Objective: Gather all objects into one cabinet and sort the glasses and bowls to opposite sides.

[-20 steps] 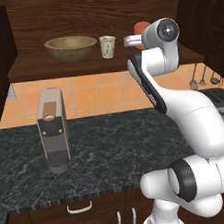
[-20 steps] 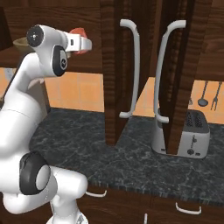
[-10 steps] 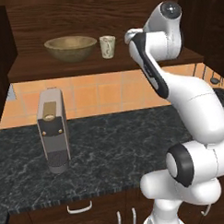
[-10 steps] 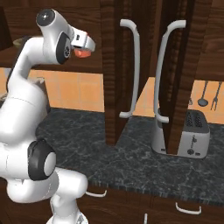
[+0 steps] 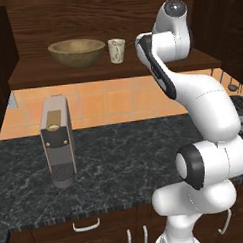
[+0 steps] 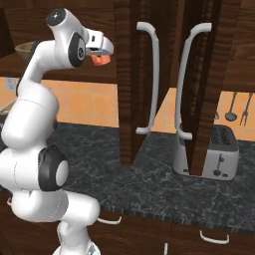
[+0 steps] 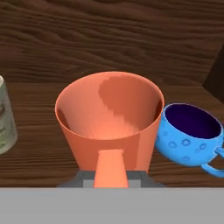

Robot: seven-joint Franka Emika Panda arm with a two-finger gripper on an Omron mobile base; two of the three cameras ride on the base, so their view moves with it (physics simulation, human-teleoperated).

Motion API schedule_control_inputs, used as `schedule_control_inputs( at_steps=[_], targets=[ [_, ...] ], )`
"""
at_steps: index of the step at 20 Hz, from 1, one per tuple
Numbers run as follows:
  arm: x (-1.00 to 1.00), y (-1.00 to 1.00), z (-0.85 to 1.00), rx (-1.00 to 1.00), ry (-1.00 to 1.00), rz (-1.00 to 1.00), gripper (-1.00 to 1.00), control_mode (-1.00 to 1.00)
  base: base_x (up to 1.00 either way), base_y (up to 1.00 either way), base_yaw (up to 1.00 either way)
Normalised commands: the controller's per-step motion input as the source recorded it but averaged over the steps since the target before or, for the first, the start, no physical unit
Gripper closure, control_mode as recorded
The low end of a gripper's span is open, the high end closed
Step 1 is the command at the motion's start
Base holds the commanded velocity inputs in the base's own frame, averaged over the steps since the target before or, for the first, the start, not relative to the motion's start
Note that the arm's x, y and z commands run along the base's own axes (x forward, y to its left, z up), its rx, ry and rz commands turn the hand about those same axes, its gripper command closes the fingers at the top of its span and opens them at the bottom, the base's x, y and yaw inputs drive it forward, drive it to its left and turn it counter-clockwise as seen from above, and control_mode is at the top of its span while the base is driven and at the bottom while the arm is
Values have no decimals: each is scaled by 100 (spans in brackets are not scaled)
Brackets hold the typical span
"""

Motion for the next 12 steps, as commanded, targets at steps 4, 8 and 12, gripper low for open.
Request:
schedule_control_inputs(
  at_steps=[4, 8, 12],
  targets=[
    [37, -15, -25, -6, -2, 1, 100, -100, 0, 0, 0],
    [64, -23, -1, 3, 10, 0, 100, -100, 0, 0, 0],
    [64, -29, -1, 4, 15, 0, 100, -100, 0, 0, 0]
  ],
)
